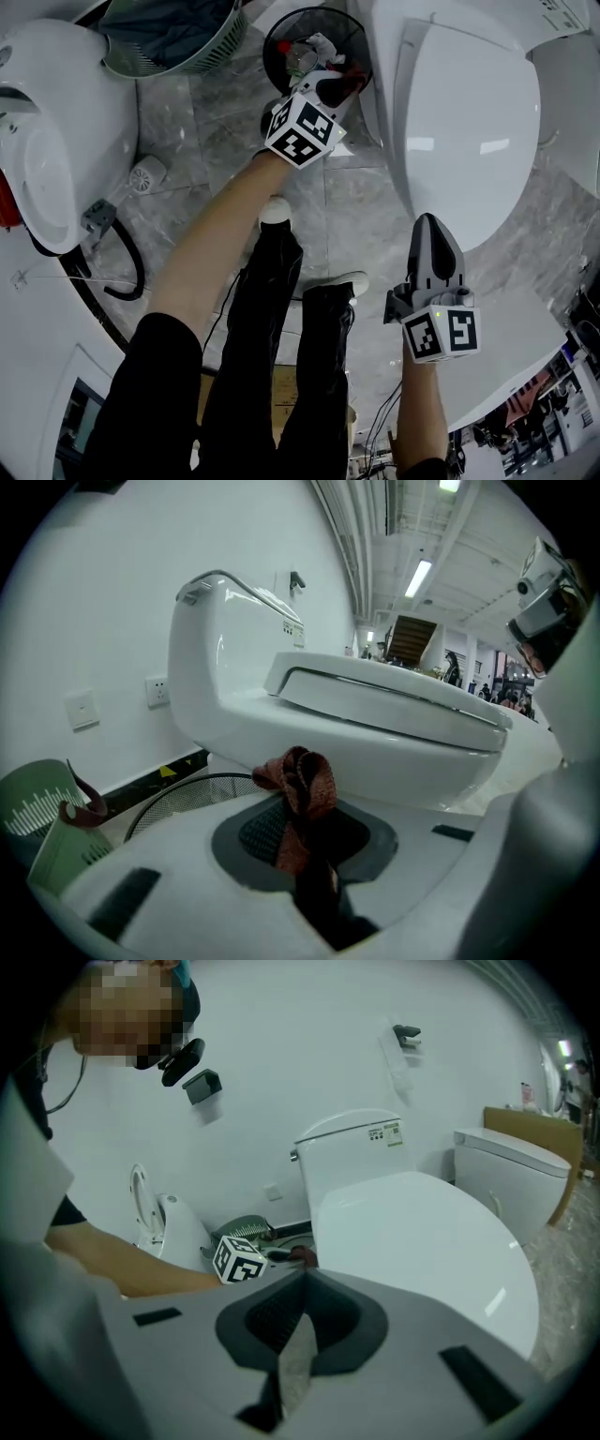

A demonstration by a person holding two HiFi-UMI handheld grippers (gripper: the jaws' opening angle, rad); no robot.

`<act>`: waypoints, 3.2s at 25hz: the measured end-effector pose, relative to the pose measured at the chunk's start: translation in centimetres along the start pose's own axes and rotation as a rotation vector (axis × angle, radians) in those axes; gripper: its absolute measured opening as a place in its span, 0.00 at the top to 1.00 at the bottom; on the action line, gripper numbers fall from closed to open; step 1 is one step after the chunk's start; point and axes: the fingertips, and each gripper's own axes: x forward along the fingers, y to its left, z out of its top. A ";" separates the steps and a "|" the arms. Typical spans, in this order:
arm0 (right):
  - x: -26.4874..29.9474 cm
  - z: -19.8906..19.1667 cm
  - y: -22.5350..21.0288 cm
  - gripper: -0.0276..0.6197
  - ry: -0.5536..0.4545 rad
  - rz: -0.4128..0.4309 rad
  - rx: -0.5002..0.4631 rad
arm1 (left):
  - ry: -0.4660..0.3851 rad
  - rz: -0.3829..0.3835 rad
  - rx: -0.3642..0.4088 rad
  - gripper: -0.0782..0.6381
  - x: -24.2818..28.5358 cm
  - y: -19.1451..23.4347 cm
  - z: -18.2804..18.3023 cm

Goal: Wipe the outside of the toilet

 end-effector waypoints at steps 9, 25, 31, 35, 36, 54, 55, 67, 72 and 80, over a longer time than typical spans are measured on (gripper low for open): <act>0.0 -1.1 0.5 0.95 0.009 0.002 -0.027 | -0.006 -0.002 0.014 0.81 2.3 -1.7 0.0; -6.0 -4.0 -2.8 0.95 -0.018 -0.030 -0.016 | 0.000 0.026 -0.015 0.81 1.8 -7.3 -1.2; -8.3 -5.6 -3.5 0.95 -0.023 -0.031 -0.006 | 0.006 0.026 -0.017 0.81 0.8 -10.4 -2.0; -9.7 -6.4 -4.0 0.95 -0.035 -0.027 0.002 | 0.001 0.030 -0.016 0.81 0.3 -12.3 -2.3; -10.1 -6.7 -4.2 0.95 -0.039 -0.026 0.004 | 0.001 0.033 -0.012 0.81 0.1 -12.7 -2.4; -17.3 -11.5 -10.4 0.95 -0.061 -0.022 0.058 | 0.000 0.128 -0.062 0.81 -0.2 -22.5 -4.1; -17.7 -11.7 -10.8 0.95 -0.066 -0.026 0.064 | 0.000 0.135 -0.067 0.81 -0.1 -23.2 -4.2; -23.6 -14.9 -17.1 0.95 -0.096 -0.055 0.121 | 0.047 0.181 -0.127 0.81 2.1 -31.0 -5.5; -25.7 -16.4 -19.6 0.95 -0.100 -0.060 0.131 | 0.061 0.149 -0.115 0.81 4.0 -35.5 -5.3; -29.5 -17.9 -23.3 0.95 -0.122 -0.078 0.168 | 0.047 0.176 -0.148 0.81 6.9 -40.3 -2.6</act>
